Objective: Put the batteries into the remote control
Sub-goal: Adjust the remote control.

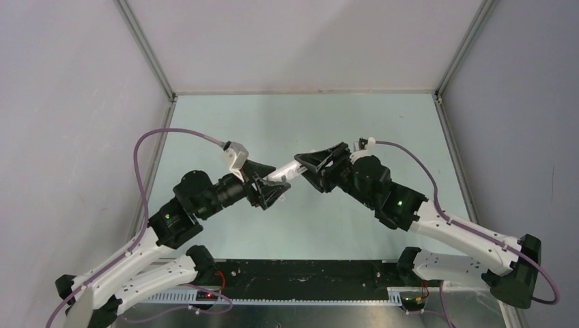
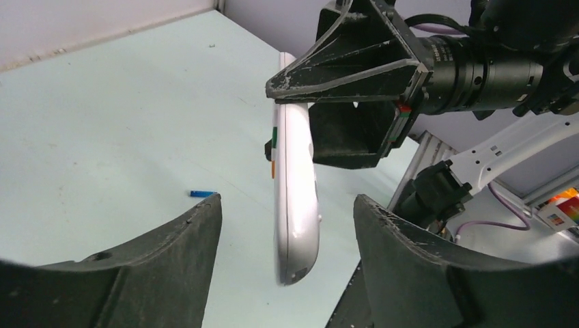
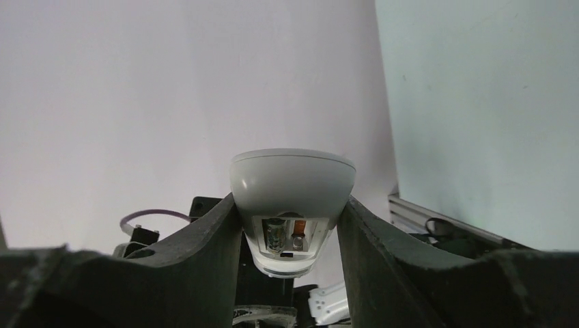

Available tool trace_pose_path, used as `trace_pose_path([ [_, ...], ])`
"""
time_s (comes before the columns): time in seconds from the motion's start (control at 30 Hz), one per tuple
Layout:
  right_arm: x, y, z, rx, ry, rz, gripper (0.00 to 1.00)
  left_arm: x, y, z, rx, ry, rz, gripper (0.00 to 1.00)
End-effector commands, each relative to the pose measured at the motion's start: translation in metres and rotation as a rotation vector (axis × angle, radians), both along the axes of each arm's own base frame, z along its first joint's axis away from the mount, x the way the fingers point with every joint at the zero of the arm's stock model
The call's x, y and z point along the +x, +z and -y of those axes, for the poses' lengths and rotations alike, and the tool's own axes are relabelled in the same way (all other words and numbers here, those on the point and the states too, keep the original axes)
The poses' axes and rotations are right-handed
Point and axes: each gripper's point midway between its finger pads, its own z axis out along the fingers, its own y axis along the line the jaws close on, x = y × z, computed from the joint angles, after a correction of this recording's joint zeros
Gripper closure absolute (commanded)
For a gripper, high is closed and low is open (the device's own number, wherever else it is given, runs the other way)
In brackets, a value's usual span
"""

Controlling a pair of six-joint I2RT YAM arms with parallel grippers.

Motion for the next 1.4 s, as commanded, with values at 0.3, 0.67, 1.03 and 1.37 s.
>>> trace_pose_path([
  [0.3,-0.009,-0.024,0.012,-0.252,0.105,0.105,0.92,-0.014,-0.042,0.033,0.085,-0.158,-0.177,0.23],
  [0.67,-0.009,-0.048,0.008,-0.345,0.141,0.071,0.92,-0.015,-0.086,0.048,0.182,-0.209,-0.301,0.69],
  [1.03,-0.007,-0.062,0.016,-0.407,0.120,0.050,0.37,-0.012,-0.100,0.046,0.204,-0.179,-0.339,1.00],
  [1.37,0.010,-0.081,0.075,-0.604,0.072,0.074,0.18,0.017,-0.135,0.017,0.207,0.011,-0.446,1.00],
])
